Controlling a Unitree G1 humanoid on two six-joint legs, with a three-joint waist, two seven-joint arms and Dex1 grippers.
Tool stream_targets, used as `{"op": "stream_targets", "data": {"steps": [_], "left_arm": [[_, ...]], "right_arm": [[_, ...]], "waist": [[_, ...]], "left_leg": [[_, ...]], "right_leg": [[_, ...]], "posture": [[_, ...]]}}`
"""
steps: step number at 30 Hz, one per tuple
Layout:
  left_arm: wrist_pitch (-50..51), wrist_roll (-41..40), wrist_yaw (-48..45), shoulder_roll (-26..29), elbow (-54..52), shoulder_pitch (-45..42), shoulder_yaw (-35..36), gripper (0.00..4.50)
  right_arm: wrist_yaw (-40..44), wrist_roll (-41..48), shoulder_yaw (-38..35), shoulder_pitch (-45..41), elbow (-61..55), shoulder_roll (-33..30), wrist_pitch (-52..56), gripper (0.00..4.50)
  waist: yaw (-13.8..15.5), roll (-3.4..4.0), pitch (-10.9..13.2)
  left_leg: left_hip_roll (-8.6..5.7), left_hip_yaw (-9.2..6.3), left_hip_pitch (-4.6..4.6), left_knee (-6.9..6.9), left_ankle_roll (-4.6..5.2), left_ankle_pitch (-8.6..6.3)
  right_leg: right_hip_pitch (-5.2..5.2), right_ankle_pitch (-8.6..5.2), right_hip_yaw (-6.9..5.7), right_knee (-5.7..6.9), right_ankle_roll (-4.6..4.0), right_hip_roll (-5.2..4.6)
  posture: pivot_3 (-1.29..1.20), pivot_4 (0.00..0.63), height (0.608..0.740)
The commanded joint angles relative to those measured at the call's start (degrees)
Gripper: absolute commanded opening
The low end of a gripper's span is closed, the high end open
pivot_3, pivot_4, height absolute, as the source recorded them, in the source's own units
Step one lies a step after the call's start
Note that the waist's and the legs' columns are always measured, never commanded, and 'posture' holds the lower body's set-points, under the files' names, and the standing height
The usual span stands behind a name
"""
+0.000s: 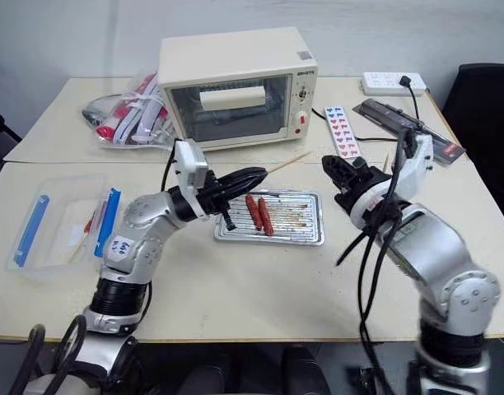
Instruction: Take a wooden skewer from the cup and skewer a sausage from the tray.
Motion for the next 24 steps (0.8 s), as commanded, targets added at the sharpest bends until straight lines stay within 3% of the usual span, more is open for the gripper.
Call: {"op": "stream_targets", "data": {"steps": [1, 4, 10, 17, 24], "left_arm": [[4.3, -4.2, -3.7, 8.1, -5.9, 2.6, 5.8, 0.00], [8.4, -7.3, -5.9, 14.7, -8.4, 4.6, 9.5, 0.00], [14.6, -11.9, -9.9, 26.6, -11.1, 9.0, 17.0, 0.00], [16.2, -13.6, -8.1, 28.1, -13.9, 11.2, 18.9, 0.00], [16.9, -14.4, -6.3, 27.9, -16.5, 12.5, 19.1, 0.00]], "right_arm": [[10.6, -9.8, 6.1, -4.1, 0.2, -9.4, 9.8, 1.44], [16.2, -17.8, 11.7, -6.5, 0.8, -11.4, 13.5, 1.44], [26.7, -35.0, 23.5, -13.3, 3.8, -6.6, 18.2, 1.44], [36.4, -51.2, 31.7, -15.6, 10.9, 0.8, 21.3, 1.44], [43.4, -60.7, 32.2, -14.0, 11.7, 3.1, 24.0, 1.44]], "waist": [[-0.4, 0.02, 0.0], [-0.1, 0.00, 0.0], [0.1, -0.03, 0.0], [0.7, -0.05, 0.0], [0.2, -0.05, 0.0]], "left_leg": [[0.03, 0.07, 0.04, -0.08, 0.00, 0.00], [0.17, 0.01, 0.10, -0.13, -0.01, 0.01], [0.10, 0.00, 0.05, -0.05, -0.02, -0.01], [0.00, -0.08, 0.01, -0.06, -0.01, -0.02], [0.00, -0.07, -0.01, -0.08, -0.01, -0.02]], "right_leg": [[-0.02, 0.00, 0.06, 0.00, 0.00, 0.03], [-0.02, -0.03, 0.03, -0.13, -0.06, 0.15], [-0.04, -0.03, 0.03, -0.22, -0.08, 0.01], [-0.04, -0.03, -0.03, -0.25, -0.07, -0.07], [-0.09, -0.03, -0.03, -0.15, -0.07, -0.07]], "posture": [[0.00, 0.150, 0.740], [0.00, 0.150, 0.740], [0.00, 0.150, 0.740], [0.00, 0.150, 0.740], [0.00, 0.150, 0.740]]}}
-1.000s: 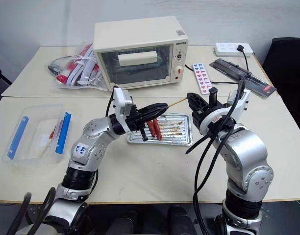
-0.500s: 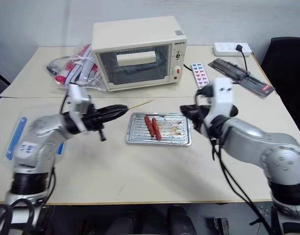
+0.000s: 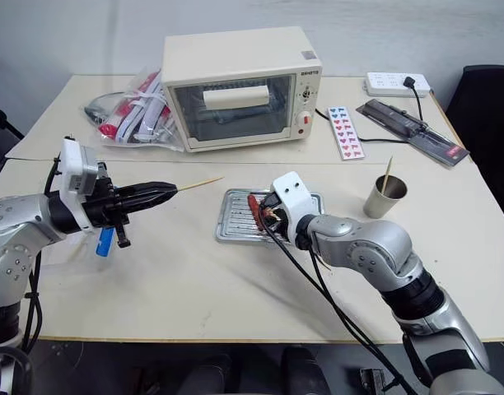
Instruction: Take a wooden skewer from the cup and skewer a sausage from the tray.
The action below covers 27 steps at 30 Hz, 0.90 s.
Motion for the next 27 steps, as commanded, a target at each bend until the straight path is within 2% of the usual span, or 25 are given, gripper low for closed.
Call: {"op": "stream_targets", "data": {"steps": [1, 6, 11, 27], "left_arm": [[0.0, -1.7, 0.5, 0.4, -2.4, 0.4, 1.8, 0.00], [-0.2, -1.9, 0.7, 0.8, -2.5, 0.4, 1.5, 0.00], [-0.5, -1.5, 0.4, 0.7, -1.9, -0.5, 0.7, 0.00], [-1.5, -0.7, 0.3, 0.2, -0.4, -2.9, -0.5, 0.00]], "right_arm": [[3.1, -3.9, -1.1, 0.8, -1.4, 1.5, 1.1, 1.44], [5.0, -6.8, -3.3, 3.1, -2.1, 4.9, 3.0, 1.44], [5.6, -10.6, -4.2, 3.8, -2.0, 7.6, 4.5, 2.68], [11.7, -22.4, -4.8, 4.6, 2.1, 11.3, 3.1, 2.68]], "waist": [[-0.1, 0.00, 0.0], [-0.3, 0.00, 0.0], [-0.2, 0.00, 0.0], [-0.3, 0.00, 0.0]], "left_leg": [[0.00, 0.00, 0.00, 0.00, 0.00, 0.00], [0.00, 0.02, 0.00, -0.04, -0.02, 0.00], [-0.01, 0.02, 0.00, -0.03, -0.02, 0.00], [-0.04, 0.03, 0.00, -0.03, -0.04, 0.00]], "right_leg": [[0.00, 0.00, 0.00, 0.01, 0.00, 0.00], [-0.06, 0.00, 0.02, 0.07, 0.00, 0.02], [-0.07, 0.00, 0.03, 0.07, 0.00, 0.02], [-0.10, 0.00, 0.04, 0.12, 0.00, 0.02]], "posture": [[0.00, 0.150, 0.740], [0.00, 0.150, 0.740], [0.00, 0.150, 0.740], [0.00, 0.150, 0.740]]}}
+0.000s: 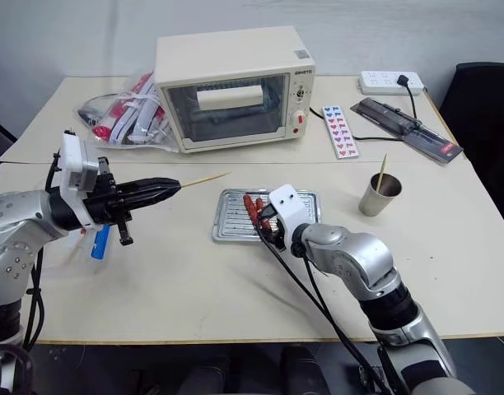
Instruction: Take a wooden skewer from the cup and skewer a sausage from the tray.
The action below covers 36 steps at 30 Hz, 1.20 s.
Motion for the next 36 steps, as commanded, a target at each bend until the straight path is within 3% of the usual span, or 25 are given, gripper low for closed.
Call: {"op": "stream_targets", "data": {"steps": [1, 4, 8, 11, 16, 24, 28, 36], "left_arm": [[-1.3, 0.1, 0.0, 0.1, -0.1, -0.7, 0.2, 0.00], [-1.4, 0.3, 0.1, -0.1, -0.1, -0.8, 0.0, 0.00], [-1.7, 0.2, 0.4, -0.2, -0.1, -0.9, -0.3, 0.00], [-1.9, 0.3, 0.5, -0.2, -0.1, -0.9, -0.4, 0.00], [-2.2, 0.3, 0.6, -0.3, 0.0, -1.0, -0.7, 0.00], [-3.0, 0.6, 0.1, -0.3, 0.9, -1.2, -1.3, 0.00], [-3.7, 0.8, -1.4, 0.1, 2.2, -1.2, -2.0, 0.00], [-5.0, 1.6, -10.6, 2.6, 6.0, -3.2, -6.0, 0.00]], "right_arm": [[1.8, -2.6, -1.6, 0.3, 0.4, 1.2, -1.4, 2.68], [2.9, -4.0, -1.8, 0.5, 1.0, 2.0, -1.8, 2.16], [4.1, -5.7, -2.2, 0.7, 1.5, 2.9, -1.6, 1.12], [4.9, -6.7, -2.5, 1.0, 1.6, 3.5, -1.5, 1.12], [6.1, -8.3, -3.1, 1.3, 1.6, 4.5, -1.4, 0.27], [9.6, -9.4, -3.3, 1.1, -1.1, 3.0, -0.4, 0.27], [18.8, -6.5, -4.5, -1.5, -6.9, -5.5, 1.0, 0.27], [51.5, 3.6, -10.9, -2.1, -14.7, -32.8, -6.2, 0.27]], "waist": [[0.0, 0.00, 0.0], [0.0, 0.00, 0.0], [0.0, 0.00, 0.0], [0.0, -0.01, 0.0], [-0.1, -0.01, 0.0], [0.0, -0.01, 0.0], [0.1, -0.01, 0.0], [0.2, -0.02, 0.0]], "left_leg": [[0.00, 0.00, 0.00, 0.00, 0.00, 0.00], [-0.01, 0.00, 0.00, 0.01, 0.00, 0.00], [-0.01, 0.00, 0.00, 0.01, 0.00, 0.00], [-0.01, 0.00, 0.00, 0.01, -0.01, 0.01], [-0.01, 0.00, 0.00, 0.01, -0.01, 0.01], [-0.02, 0.00, 0.00, 0.02, -0.02, 0.01], [-0.05, 0.01, -0.02, 0.02, -0.01, 0.01], [-0.06, -0.01, -0.08, 0.05, 0.03, -0.02]], "right_leg": [[0.00, 0.00, 0.00, 0.00, 0.00, 0.00], [0.00, 0.00, 0.00, 0.02, 0.00, 0.00], [-0.01, 0.00, 0.00, 0.05, 0.00, 0.00], [-0.01, 0.00, 0.00, 0.06, 0.00, 0.00], [-0.01, 0.00, 0.00, 0.06, 0.00, 0.00], [-0.01, 0.00, 0.00, 0.09, 0.00, 0.00], [-0.04, 0.00, 0.01, 0.07, 0.00, -0.02], [-0.05, 0.00, -0.01, -0.13, 0.00, -0.03]], "posture": [[0.00, 0.150, 0.740], [0.00, 0.150, 0.740], [0.00, 0.150, 0.740], [0.00, 0.150, 0.740], [0.00, 0.150, 0.740], [0.00, 0.150, 0.740], [0.00, 0.150, 0.740], [0.00, 0.150, 0.740]]}}
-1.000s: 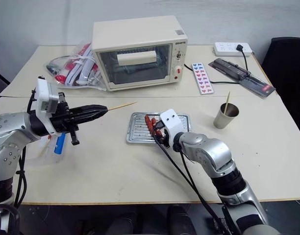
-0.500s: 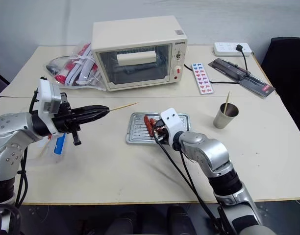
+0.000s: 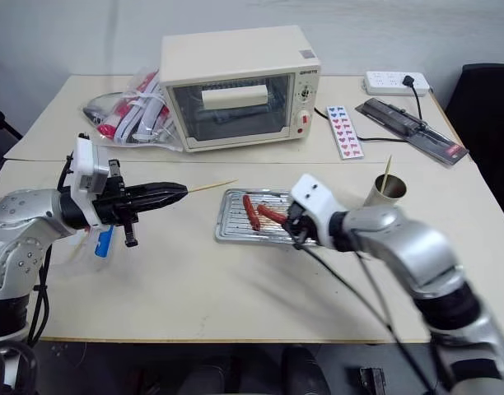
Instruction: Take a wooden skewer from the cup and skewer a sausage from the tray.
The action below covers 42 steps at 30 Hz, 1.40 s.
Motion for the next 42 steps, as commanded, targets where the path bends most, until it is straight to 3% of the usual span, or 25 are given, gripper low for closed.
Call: {"op": "stream_targets", "data": {"steps": [1, 4, 7, 42], "left_arm": [[-1.5, 0.3, -6.0, 2.4, 0.9, -2.0, -1.8, 0.00], [-1.1, -0.2, -10.9, 3.9, 1.5, -3.1, -3.8, 0.00], [-0.8, -0.5, -14.9, 4.9, 1.5, -4.0, -5.5, 0.00], [-1.4, 0.3, -17.7, 0.4, 2.1, -11.4, -9.6, 0.00]], "right_arm": [[14.3, 5.2, -6.0, 0.0, -2.3, -8.2, -4.7, 0.27], [21.6, 7.4, -9.6, 0.2, -0.9, -13.6, -7.1, 0.27], [23.9, 9.7, -11.5, -0.7, -0.2, -15.1, -6.3, 0.27], [18.9, 16.8, -14.1, 1.9, -3.8, -14.7, -3.5, 0.27]], "waist": [[-0.1, -0.02, 0.0], [-0.2, -0.02, 0.0], [-0.1, -0.03, 0.0], [0.8, -0.05, 0.0]], "left_leg": [[0.00, 0.02, 0.00, -0.02, 0.00, 0.00], [0.03, 0.03, 0.02, -0.03, 0.00, 0.00], [0.04, 0.04, 0.02, -0.02, 0.00, 0.00], [0.03, 0.06, 0.01, 0.11, 0.01, -0.01]], "right_leg": [[0.00, 0.00, 0.02, -0.02, 0.00, 0.00], [-0.01, 0.00, 0.03, 0.02, 0.00, 0.01], [0.00, 0.00, 0.04, 0.00, 0.00, 0.01], [-0.01, 0.00, 0.06, 0.06, 0.00, -0.01]], "posture": [[0.00, 0.150, 0.740], [0.00, 0.150, 0.740], [0.00, 0.150, 0.740], [0.00, 0.150, 0.740]]}}
